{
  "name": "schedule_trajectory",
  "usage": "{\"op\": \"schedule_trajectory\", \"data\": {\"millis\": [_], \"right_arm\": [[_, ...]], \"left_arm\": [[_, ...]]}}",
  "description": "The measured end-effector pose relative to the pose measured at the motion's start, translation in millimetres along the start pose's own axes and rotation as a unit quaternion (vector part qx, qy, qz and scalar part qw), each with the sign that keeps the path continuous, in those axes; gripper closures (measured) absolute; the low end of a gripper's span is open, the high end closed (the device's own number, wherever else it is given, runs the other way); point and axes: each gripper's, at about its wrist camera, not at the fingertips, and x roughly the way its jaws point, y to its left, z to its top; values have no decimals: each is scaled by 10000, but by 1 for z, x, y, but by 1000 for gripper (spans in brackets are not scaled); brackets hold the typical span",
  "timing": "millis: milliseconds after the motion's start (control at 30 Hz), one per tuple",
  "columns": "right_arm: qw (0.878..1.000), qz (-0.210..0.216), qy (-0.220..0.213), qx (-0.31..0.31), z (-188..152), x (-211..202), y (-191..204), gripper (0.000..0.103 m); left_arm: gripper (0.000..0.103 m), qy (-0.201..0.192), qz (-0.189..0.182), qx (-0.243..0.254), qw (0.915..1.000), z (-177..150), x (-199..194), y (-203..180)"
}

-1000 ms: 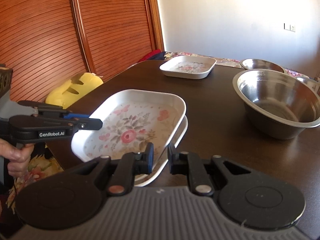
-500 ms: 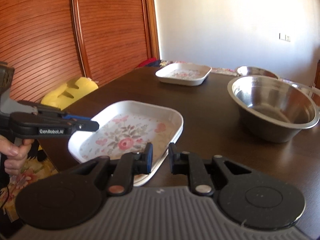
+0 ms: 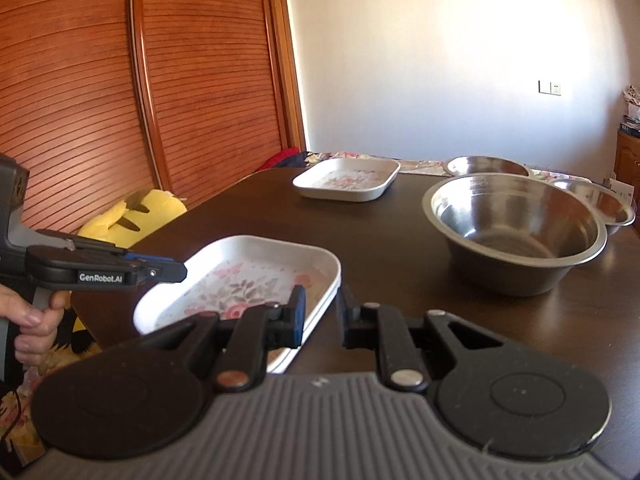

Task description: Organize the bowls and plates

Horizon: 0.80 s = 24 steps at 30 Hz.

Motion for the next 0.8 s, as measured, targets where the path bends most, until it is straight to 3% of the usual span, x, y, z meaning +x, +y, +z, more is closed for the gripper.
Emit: {"op": "schedule_trajectory", "data": {"millis": [533,800], "right_arm": [[9992,-48,-28,-387,56,13,-15,84],[9983,36,111,-572,96,46,-21,81]], "left_arm": [[85,-154,44,181,9997,47,33,12],[65,-223,134,275,9993,82,60,27]]}}
